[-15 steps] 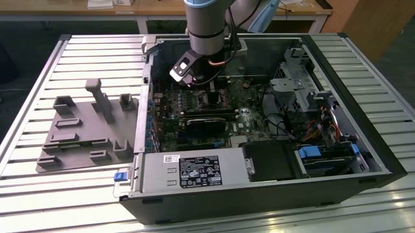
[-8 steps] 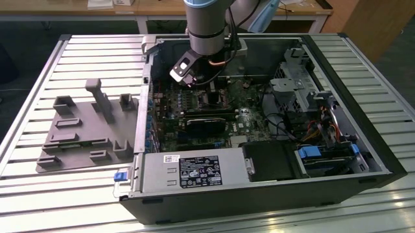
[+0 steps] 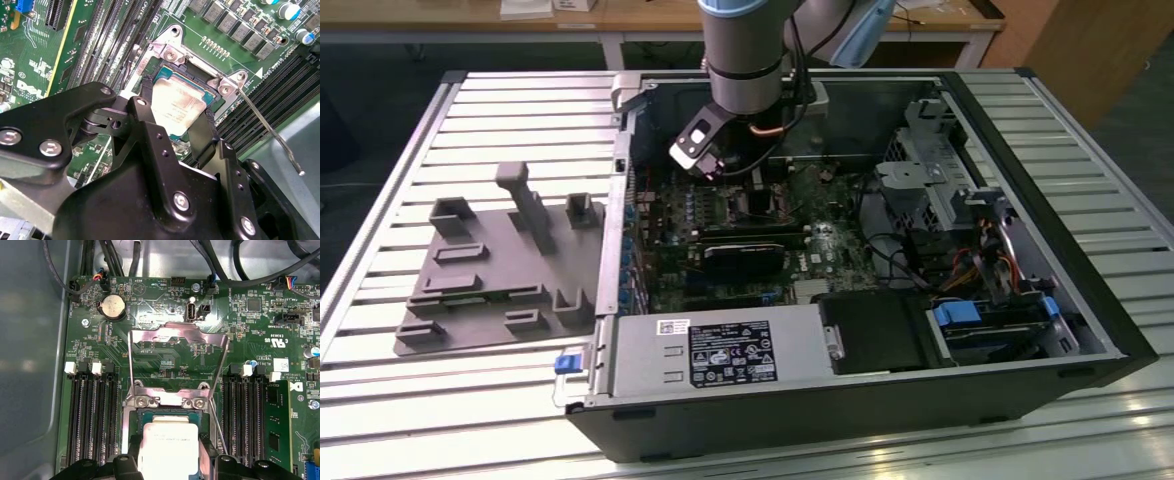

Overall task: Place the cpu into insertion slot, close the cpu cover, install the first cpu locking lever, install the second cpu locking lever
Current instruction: 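Place the cpu into insertion slot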

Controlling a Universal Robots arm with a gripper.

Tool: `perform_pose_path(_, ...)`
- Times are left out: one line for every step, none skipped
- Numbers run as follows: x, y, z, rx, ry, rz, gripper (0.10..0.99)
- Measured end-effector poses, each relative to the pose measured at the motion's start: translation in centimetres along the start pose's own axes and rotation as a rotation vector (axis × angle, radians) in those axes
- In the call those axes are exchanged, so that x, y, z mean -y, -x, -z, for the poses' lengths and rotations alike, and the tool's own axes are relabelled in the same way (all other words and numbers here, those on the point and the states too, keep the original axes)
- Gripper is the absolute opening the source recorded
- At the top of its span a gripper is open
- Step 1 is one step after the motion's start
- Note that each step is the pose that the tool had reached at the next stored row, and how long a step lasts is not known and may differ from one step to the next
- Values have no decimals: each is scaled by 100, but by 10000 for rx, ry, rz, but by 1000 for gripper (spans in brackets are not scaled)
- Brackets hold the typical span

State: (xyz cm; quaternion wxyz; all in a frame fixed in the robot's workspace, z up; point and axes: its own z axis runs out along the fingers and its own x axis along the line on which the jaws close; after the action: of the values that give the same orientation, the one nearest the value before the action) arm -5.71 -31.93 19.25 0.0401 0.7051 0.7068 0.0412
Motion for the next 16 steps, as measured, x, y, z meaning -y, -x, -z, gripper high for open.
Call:
perform_pose_path(0, 0, 0, -1, 1, 0, 533)
perform_pose_path(0, 0, 0, -2, 2, 0, 533)
perform_pose_path(0, 0, 0, -2, 2, 0, 533)
perform_pose_path(0, 0, 0, -1, 2, 0, 533)
perform_pose_path(0, 0, -1, -1, 2, 0, 533)
perform_pose_path(0, 0, -1, -1, 2, 0, 533)
perform_pose_path(0, 0, -1, -2, 2, 0, 533)
perform_pose_path(0, 0, -1, -2, 2, 0, 533)
perform_pose_path(0, 0, -1, -2, 2, 0, 533)
perform_pose_path(0, 0, -1, -1, 2, 0, 533)
perform_pose_path(0, 0, -1, -1, 2, 0, 533)
perform_pose_path(0, 0, -1, -1, 2, 0, 533)
perform_pose_path(0, 0, -1, -1, 2, 0, 533)
perform_pose_path(0, 0, -1, -1, 2, 0, 533)
perform_pose_path(0, 0, -2, -3, 3, 0, 533)
perform_pose_path(-2, -3, -7, -16, 16, -1, 541)
